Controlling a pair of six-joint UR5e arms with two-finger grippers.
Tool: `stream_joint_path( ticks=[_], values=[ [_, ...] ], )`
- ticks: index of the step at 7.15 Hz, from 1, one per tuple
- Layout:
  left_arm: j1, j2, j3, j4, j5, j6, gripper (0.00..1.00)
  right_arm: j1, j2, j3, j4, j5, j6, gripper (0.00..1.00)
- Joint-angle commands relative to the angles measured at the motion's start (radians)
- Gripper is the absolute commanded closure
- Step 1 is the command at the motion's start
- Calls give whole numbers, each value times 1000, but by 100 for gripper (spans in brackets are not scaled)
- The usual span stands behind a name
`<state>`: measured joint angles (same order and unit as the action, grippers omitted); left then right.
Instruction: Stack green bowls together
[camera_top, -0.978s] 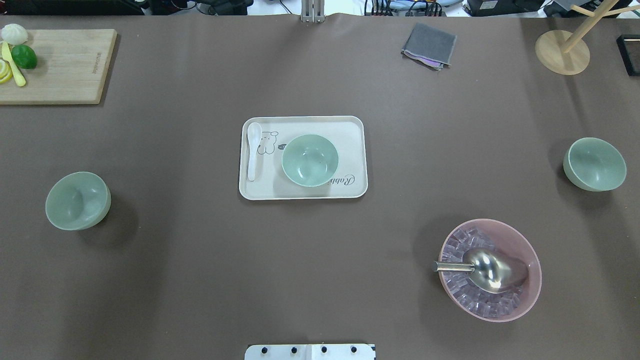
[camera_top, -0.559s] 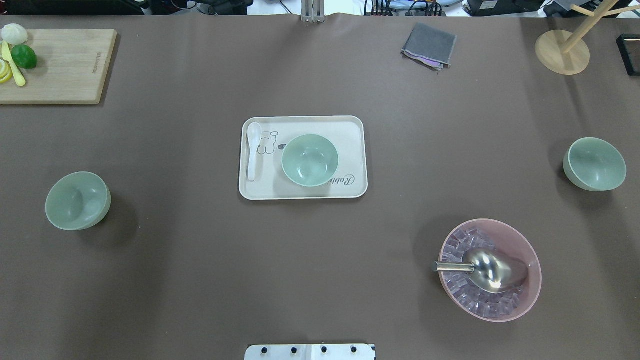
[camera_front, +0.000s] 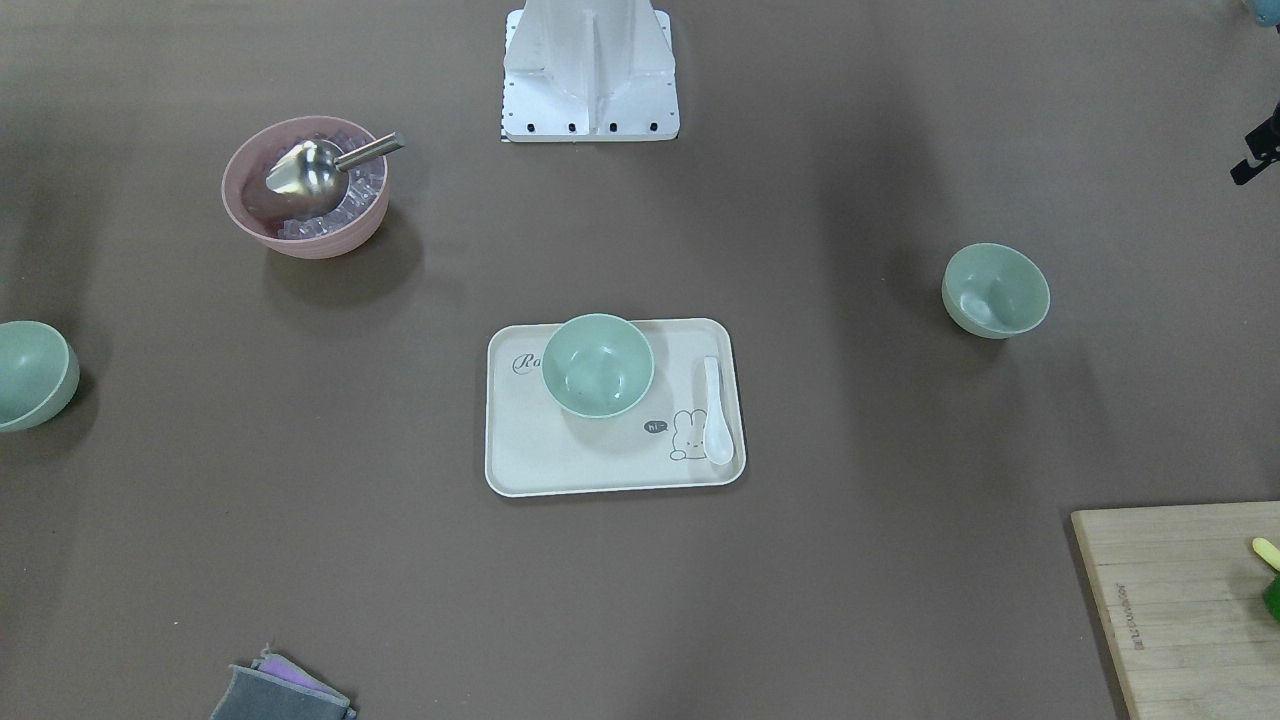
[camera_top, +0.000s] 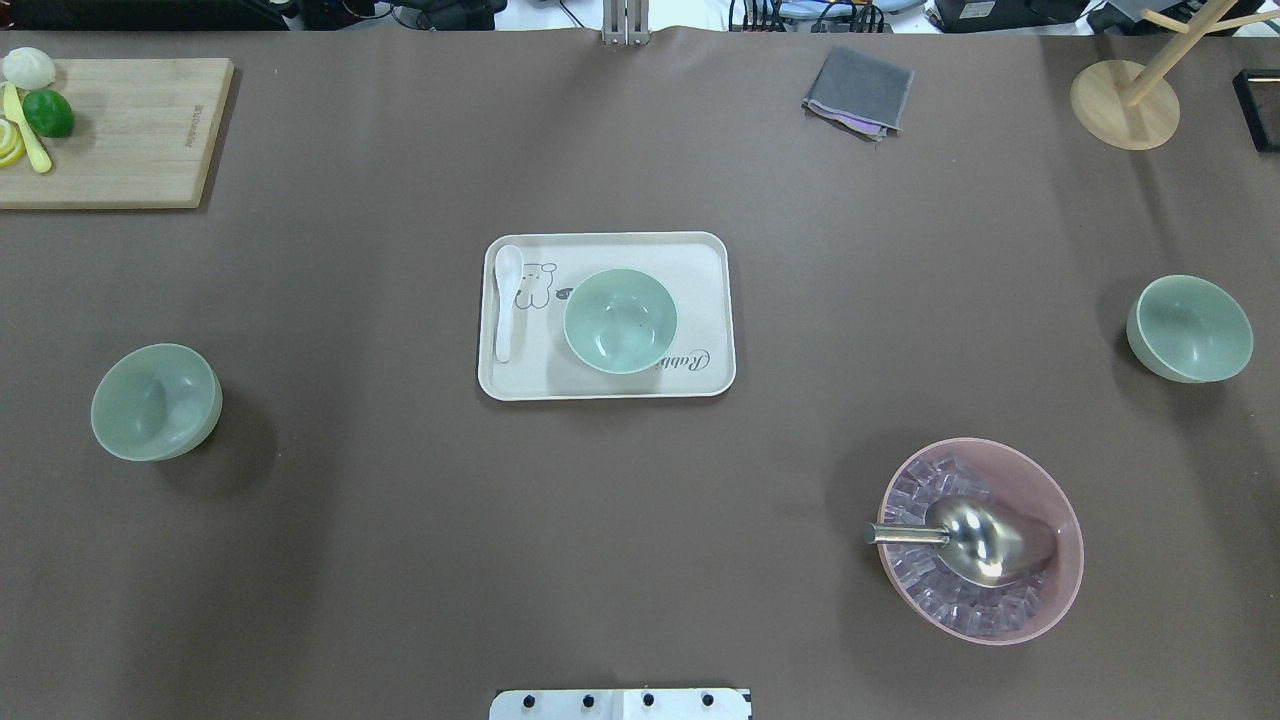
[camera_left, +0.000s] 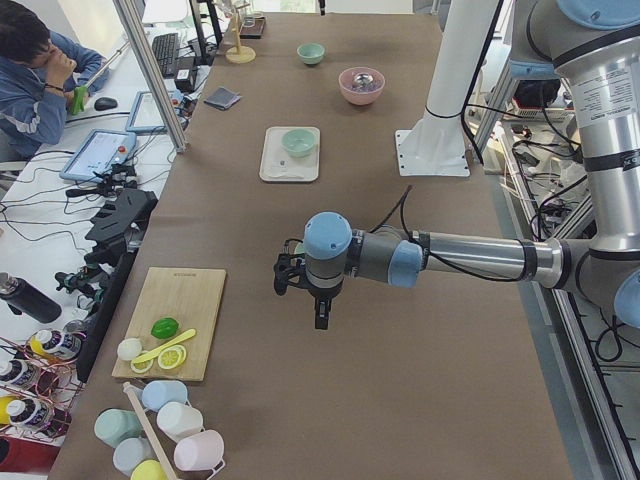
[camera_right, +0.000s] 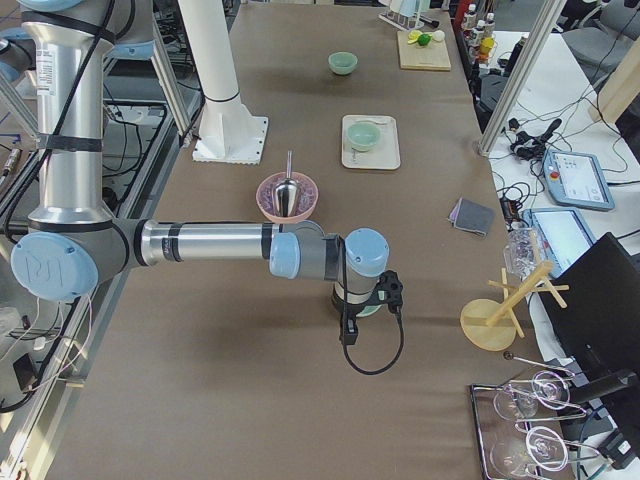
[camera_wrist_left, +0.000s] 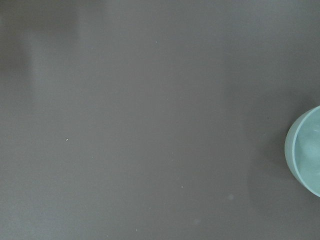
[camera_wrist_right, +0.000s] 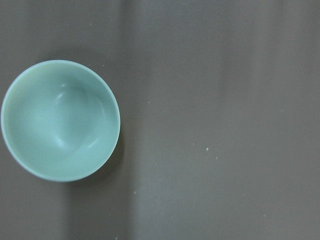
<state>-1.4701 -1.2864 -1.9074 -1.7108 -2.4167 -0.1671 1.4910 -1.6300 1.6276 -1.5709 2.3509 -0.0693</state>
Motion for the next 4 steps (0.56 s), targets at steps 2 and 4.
stream_joint_path(
  ticks=[2, 4],
  values=[
    [4, -2, 4, -24, -2, -11, 3, -133, 74, -243, 397, 8, 314, 9],
    [4, -2, 2, -24, -2, -12, 3, -169, 100, -252, 413, 10, 371, 14]
  ],
)
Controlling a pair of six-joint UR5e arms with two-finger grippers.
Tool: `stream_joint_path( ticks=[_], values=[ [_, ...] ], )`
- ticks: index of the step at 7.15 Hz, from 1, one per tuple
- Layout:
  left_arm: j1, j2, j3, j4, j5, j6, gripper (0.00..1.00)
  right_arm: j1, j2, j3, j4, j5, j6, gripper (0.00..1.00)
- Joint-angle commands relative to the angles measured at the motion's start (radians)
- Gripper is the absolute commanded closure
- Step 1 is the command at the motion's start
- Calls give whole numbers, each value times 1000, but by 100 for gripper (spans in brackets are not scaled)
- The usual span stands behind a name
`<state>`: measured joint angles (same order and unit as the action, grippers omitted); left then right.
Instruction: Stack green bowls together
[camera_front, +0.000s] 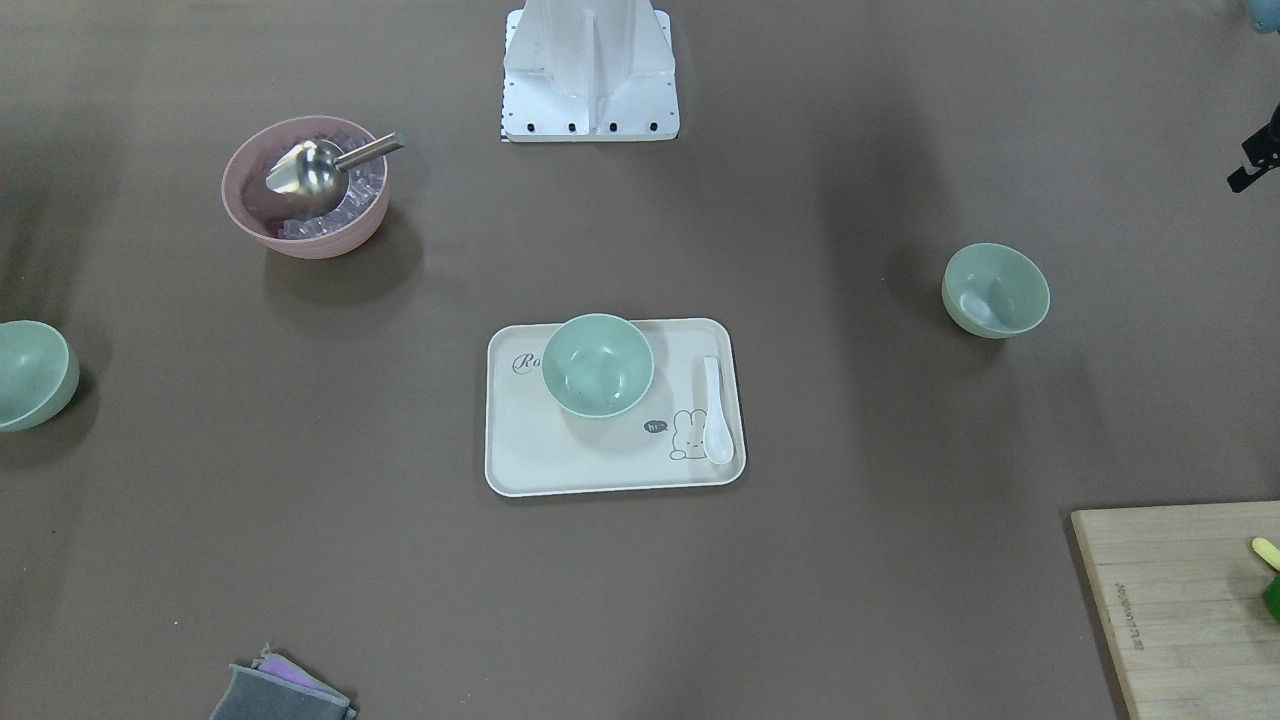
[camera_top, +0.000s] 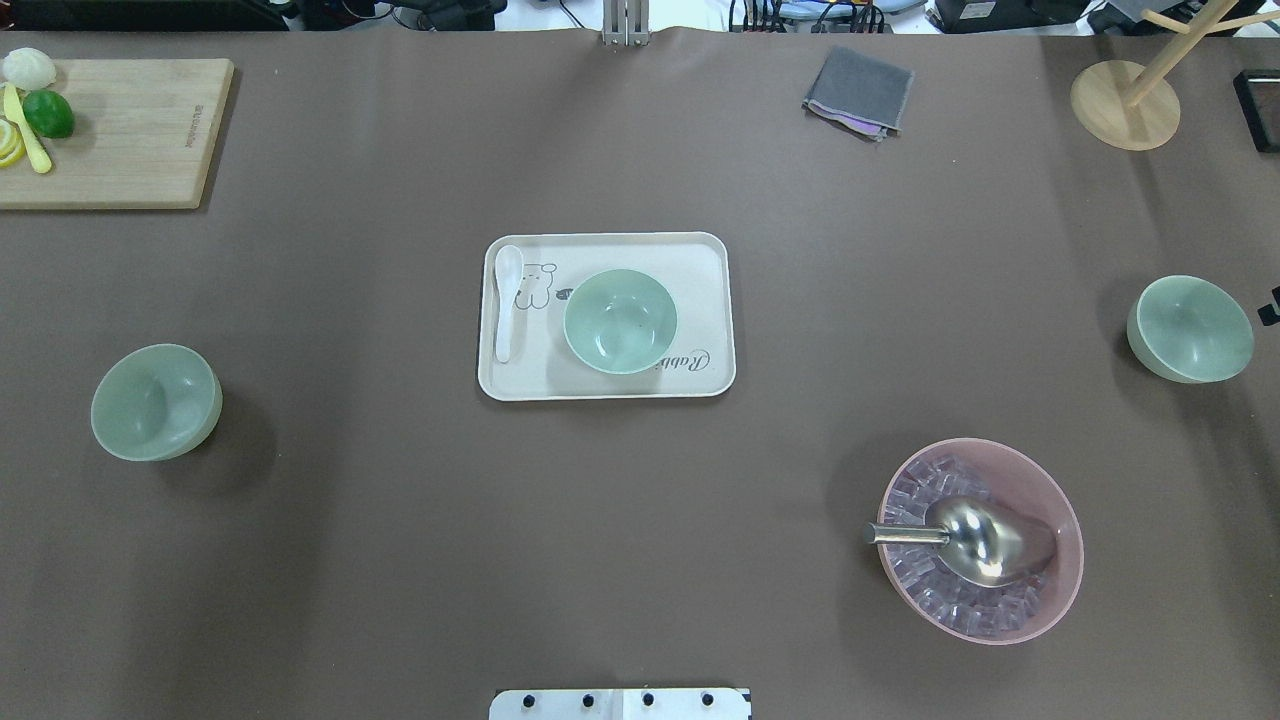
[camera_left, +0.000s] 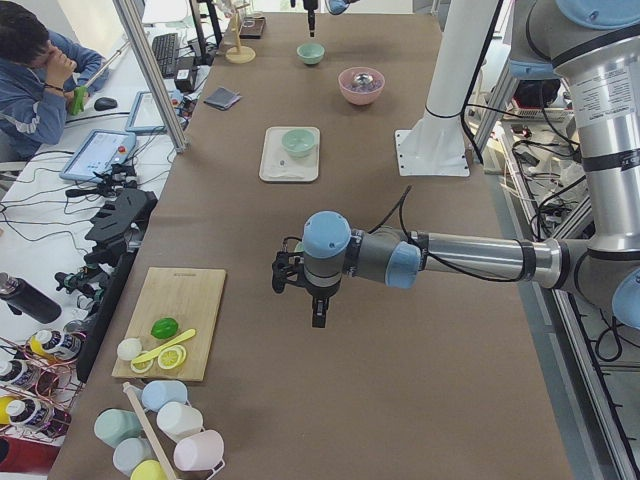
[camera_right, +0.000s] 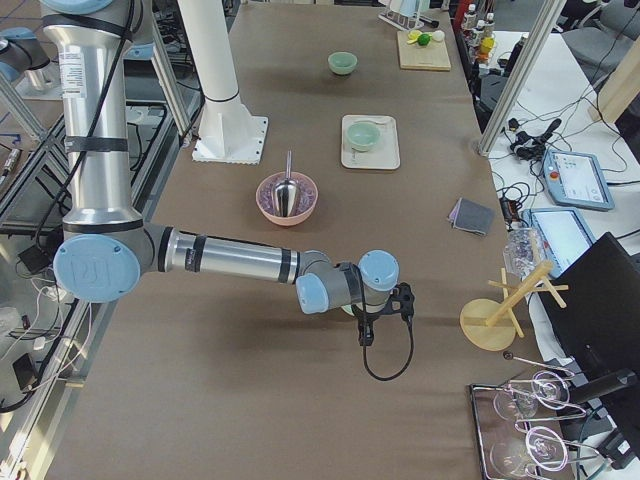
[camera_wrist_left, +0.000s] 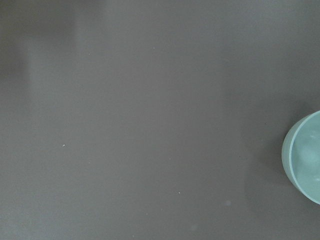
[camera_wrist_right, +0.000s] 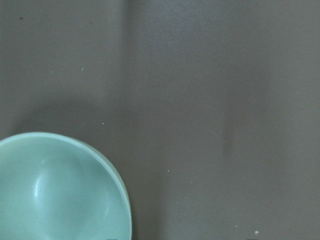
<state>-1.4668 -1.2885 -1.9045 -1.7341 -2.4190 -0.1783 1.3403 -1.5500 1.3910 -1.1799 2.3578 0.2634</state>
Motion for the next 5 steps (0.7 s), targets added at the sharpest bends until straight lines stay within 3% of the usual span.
stream_joint_path(
  ticks=[1, 3, 4, 5],
  values=[
    [0, 0, 1, -1, 0, -1, 3, -24, 28, -20, 22, 5, 42, 14],
    [2, 0, 2, -1, 0, 0, 3, -50, 42, -43, 23, 5, 48, 14],
    [3, 0, 2, -1, 0, 0, 3, -59, 48, -43, 23, 3, 54, 22],
    [3, 0, 2, 1, 0, 0, 3, -64, 48, -44, 23, 3, 54, 43]
  ],
)
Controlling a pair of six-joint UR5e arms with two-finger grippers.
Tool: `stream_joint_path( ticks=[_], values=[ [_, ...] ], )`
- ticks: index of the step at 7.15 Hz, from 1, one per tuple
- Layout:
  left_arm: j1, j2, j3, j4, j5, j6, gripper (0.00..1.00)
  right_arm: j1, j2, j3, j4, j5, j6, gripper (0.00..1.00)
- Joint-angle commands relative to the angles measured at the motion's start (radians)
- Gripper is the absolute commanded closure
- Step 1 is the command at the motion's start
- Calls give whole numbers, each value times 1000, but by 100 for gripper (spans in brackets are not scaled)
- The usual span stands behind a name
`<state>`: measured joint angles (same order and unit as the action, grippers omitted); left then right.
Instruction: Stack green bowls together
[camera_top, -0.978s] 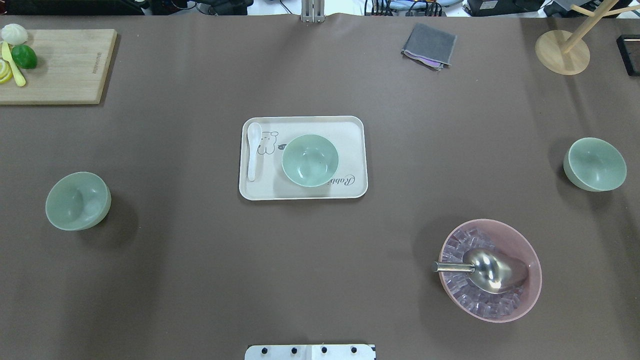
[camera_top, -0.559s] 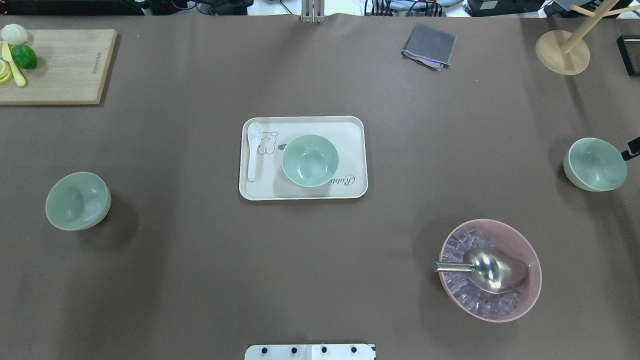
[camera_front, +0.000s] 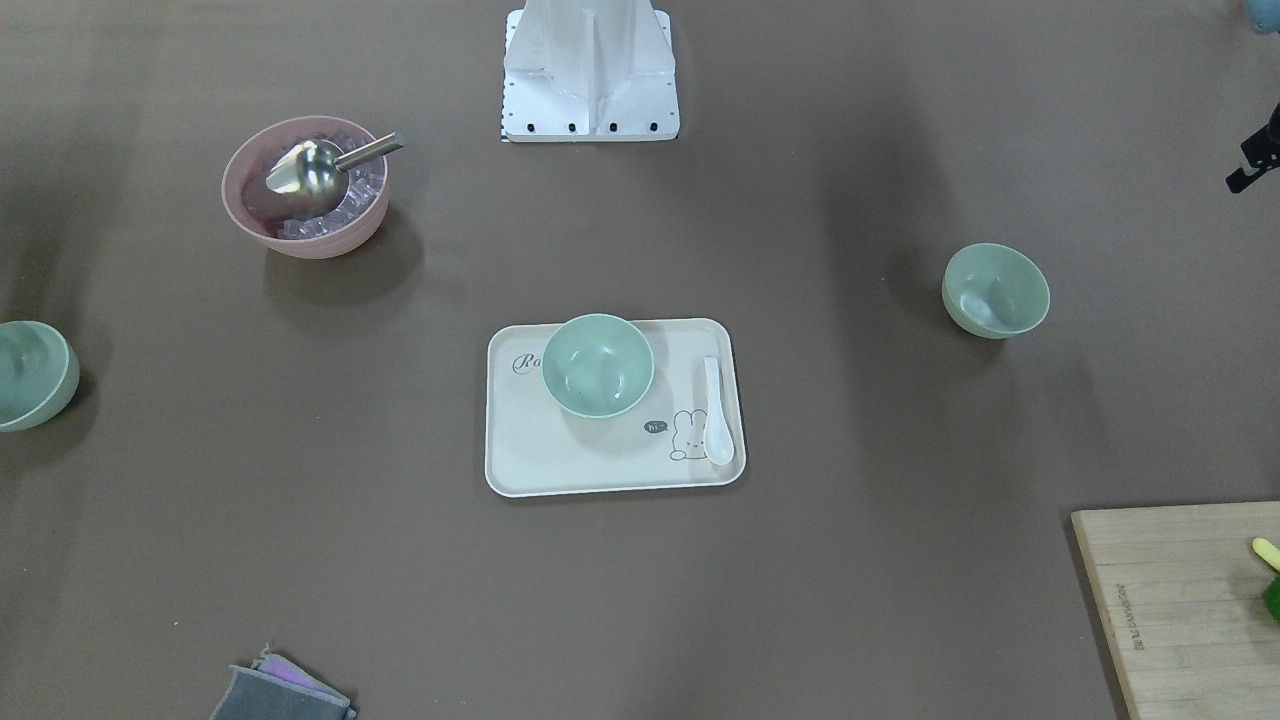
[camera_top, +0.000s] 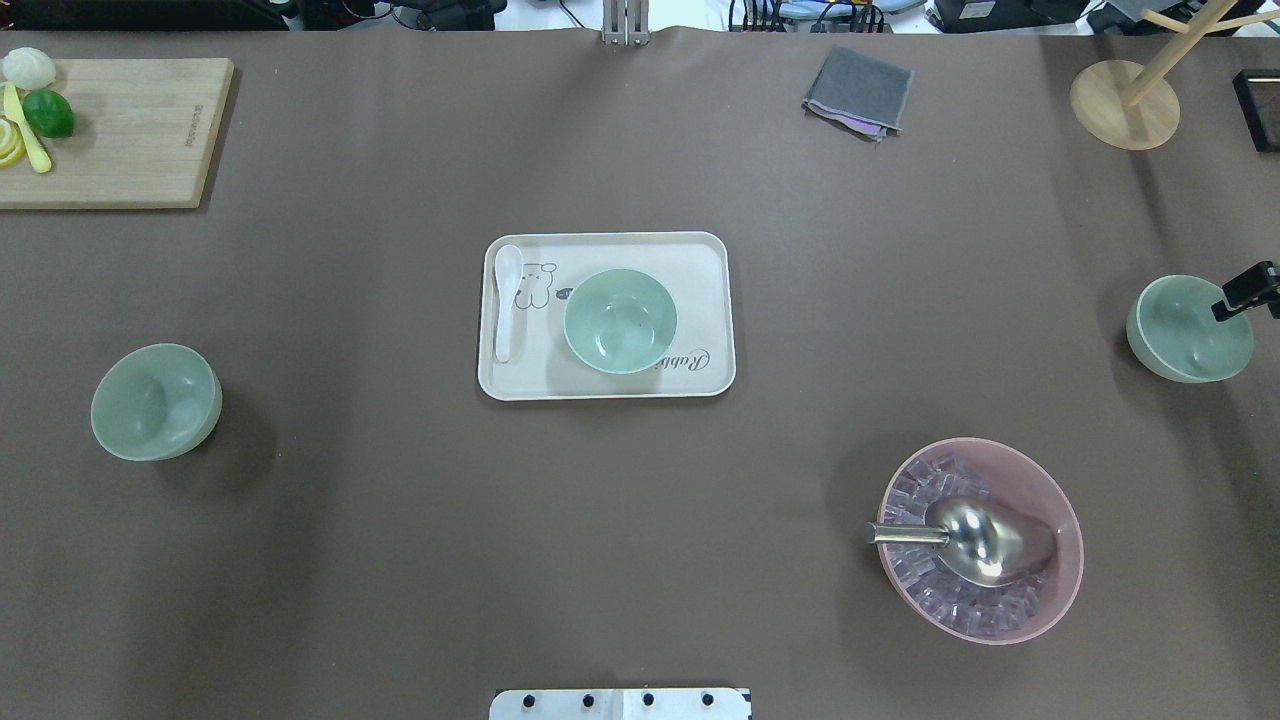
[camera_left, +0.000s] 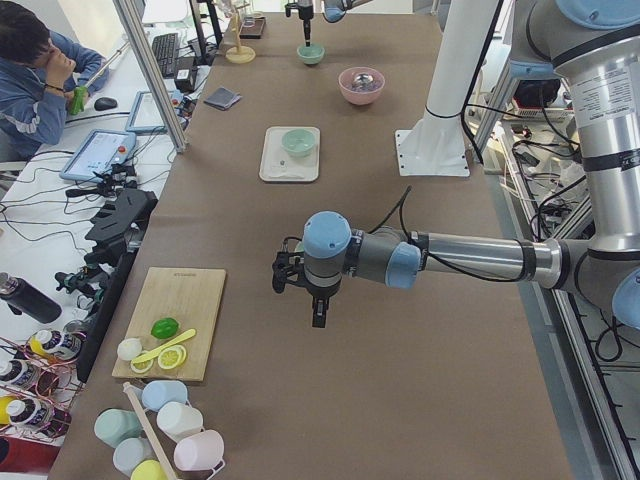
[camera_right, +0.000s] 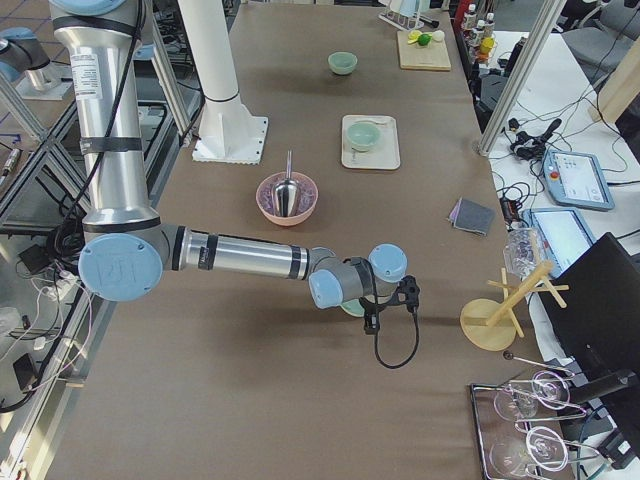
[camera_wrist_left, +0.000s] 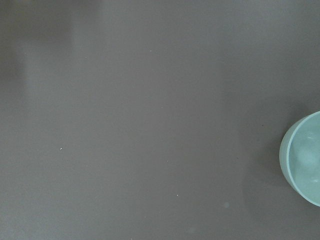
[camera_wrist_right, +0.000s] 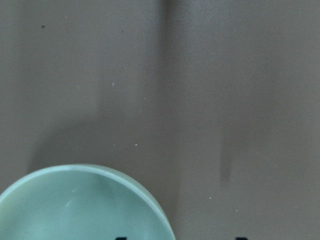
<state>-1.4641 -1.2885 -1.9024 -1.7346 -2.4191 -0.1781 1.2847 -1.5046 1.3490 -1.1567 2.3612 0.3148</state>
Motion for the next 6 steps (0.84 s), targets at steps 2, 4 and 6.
stream_joint_path(
  ticks=[2, 4, 6],
  values=[
    [1, -2, -3, 1, 0, -1, 3, -15, 4, -4, 0, 1, 4, 100],
    [1, -2, -7, 1, -3, -1, 3, -13, 27, 45, -17, 66, 9, 100],
    [1, 0, -12, 3, -31, -1, 3, -95, 52, 236, -20, 112, 364, 100]
  ],
)
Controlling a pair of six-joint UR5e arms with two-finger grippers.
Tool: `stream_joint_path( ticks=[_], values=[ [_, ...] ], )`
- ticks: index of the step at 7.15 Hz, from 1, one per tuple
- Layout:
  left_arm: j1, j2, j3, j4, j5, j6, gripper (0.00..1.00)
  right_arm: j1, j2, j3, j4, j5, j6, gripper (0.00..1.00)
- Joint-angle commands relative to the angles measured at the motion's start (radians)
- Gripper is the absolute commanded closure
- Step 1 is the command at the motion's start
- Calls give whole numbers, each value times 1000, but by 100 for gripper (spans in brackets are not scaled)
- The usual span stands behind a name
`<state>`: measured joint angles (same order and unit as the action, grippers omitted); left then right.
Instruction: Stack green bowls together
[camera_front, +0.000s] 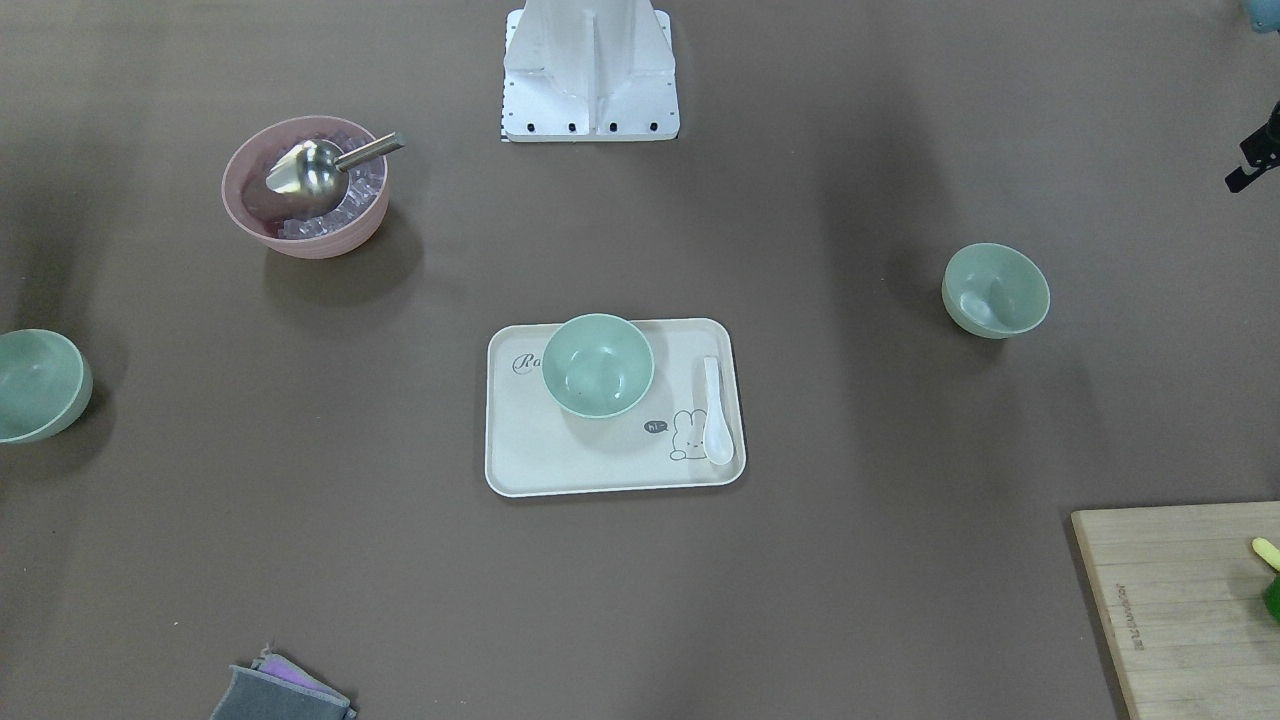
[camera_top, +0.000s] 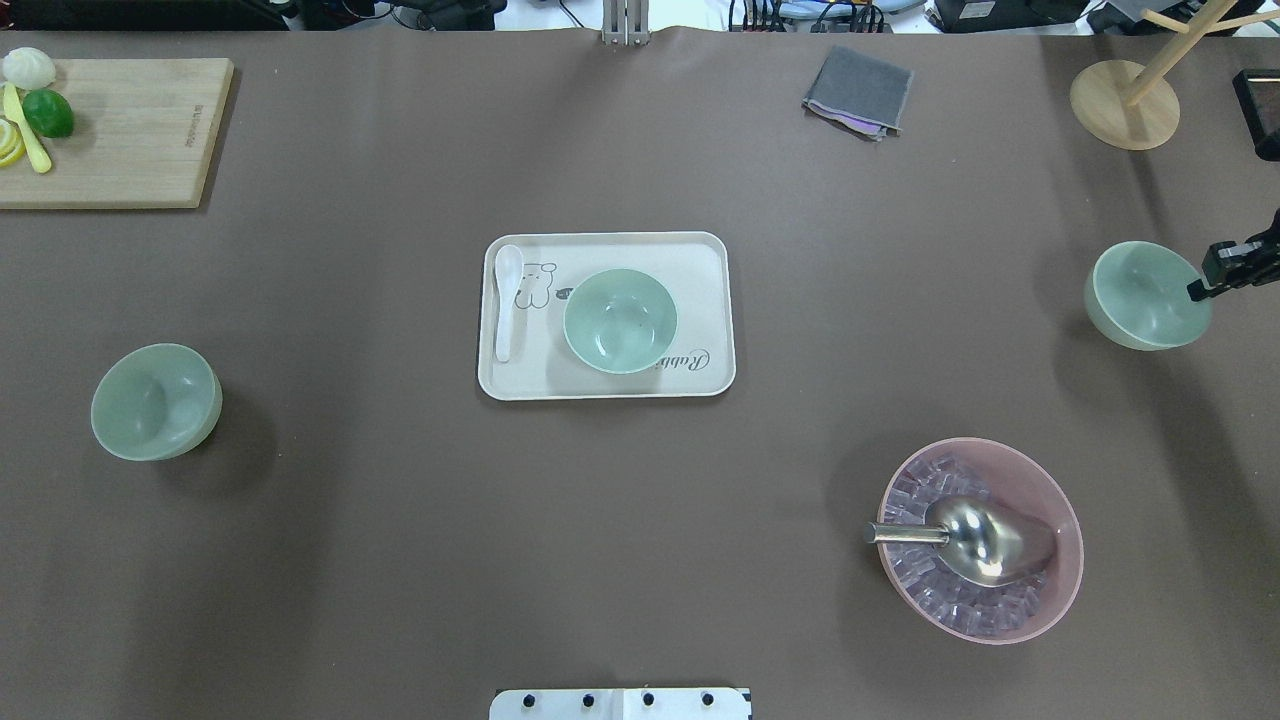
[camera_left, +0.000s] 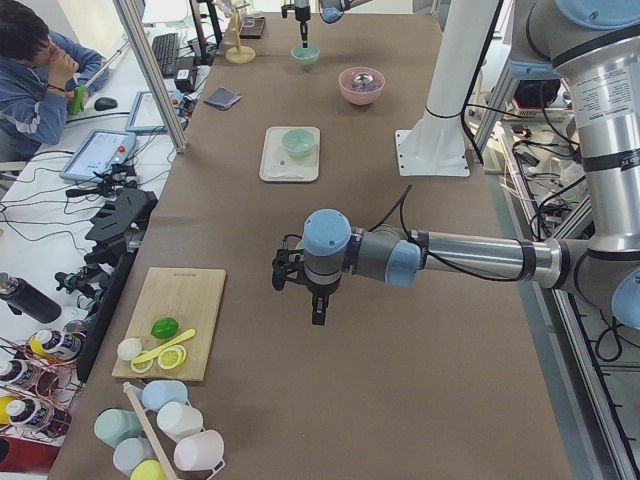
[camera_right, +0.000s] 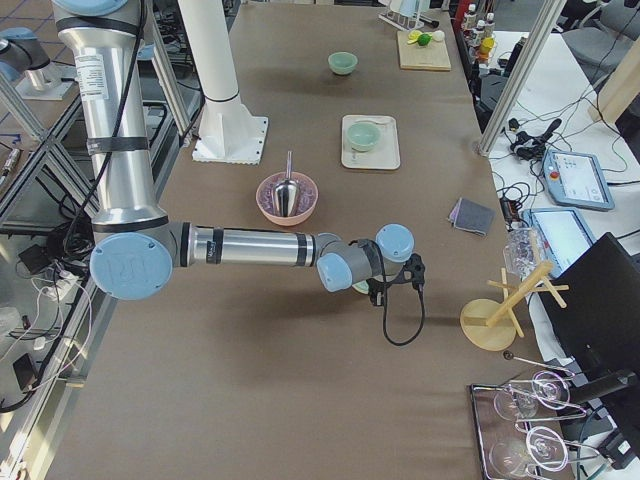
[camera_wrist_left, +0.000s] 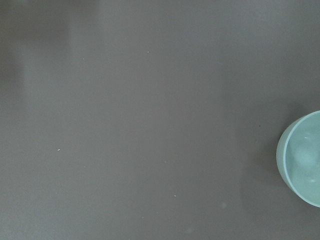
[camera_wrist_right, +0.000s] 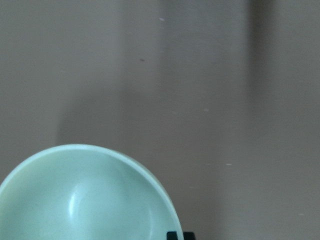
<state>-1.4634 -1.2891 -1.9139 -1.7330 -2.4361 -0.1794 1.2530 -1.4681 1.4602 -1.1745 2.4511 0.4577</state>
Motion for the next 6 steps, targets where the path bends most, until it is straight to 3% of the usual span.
stream_joint_path(
  ticks=[1, 2, 3, 5, 6],
  values=[
    [0, -1, -2, 0, -14, 0, 3, -161, 93, 205, -4, 11, 475, 100],
    [2, -1, -1, 0, -14, 0, 3, -249, 218, 224, -4, -10, 739, 100],
    [2, 1, -1, 0, -15, 0, 3, -341, 309, 227, -2, -88, 895, 100],
    [2, -2, 4, 1, -15, 0, 3, -511, 452, 215, -5, -261, 1100, 100],
    [3, -4, 6, 1, -15, -2, 3, -564, 469, 215, -4, -326, 1119, 100]
  ],
)
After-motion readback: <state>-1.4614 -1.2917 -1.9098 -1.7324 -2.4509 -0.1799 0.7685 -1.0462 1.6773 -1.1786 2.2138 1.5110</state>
